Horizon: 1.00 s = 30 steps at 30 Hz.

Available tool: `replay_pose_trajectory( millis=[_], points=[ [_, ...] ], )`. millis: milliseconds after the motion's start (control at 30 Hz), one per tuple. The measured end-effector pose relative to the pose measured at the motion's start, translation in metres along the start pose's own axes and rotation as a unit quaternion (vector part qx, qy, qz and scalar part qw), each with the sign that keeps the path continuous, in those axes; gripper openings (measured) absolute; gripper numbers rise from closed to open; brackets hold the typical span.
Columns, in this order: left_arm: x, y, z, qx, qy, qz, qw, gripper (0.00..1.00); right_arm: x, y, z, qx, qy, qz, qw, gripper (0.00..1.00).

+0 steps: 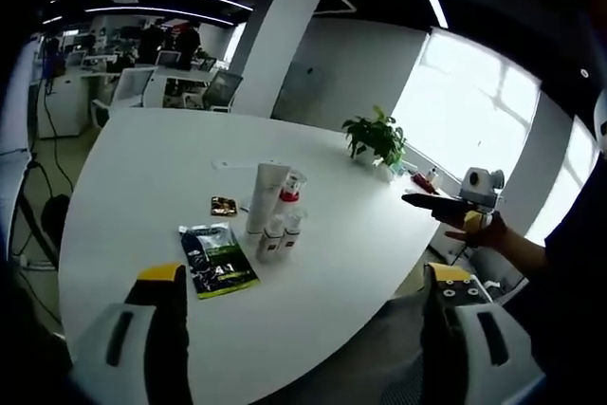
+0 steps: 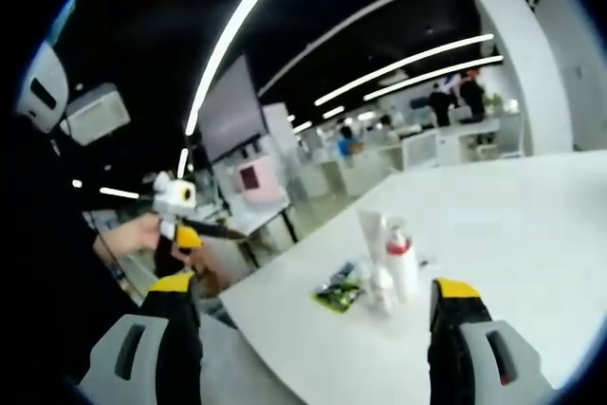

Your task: Arrange the skincare products in the storage area until every visible bottle or jar stands upright without overlapping.

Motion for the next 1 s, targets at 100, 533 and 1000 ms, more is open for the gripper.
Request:
replay_pose_trajectory(
  millis=[100,533,1000],
  points=[
    [0.003,0.002,0.004,-0.001,0.000,-0.013,0.9999,0.98,-0.001,-0.002,0.002,0.004,0.001,0.002,1.0000,0.99],
    [0.012,0.028,0.016,-0.007,0.002,-0.002,1.0000,0.99,-0.010,-0.004,0.012,-0.010,0.001,0.018,0.9998,0.99],
    [0.038,0.048,0.049,-0.005,-0.009,-0.005,0.9999,0.98,-0.022,0.000,0.019,-0.005,-0.007,0.027,0.9996,0.99]
  ],
)
Point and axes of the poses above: the point that each gripper's makers call its tool centre point, and the gripper's own axes: z roughly forward along the fingers, x roughly to its left, y roughly out of its top, the point moved 1 cm from there along -z, roughly backward along the fingers, and after that the axes turned 4 degrees about z, right-handed, at the moved point
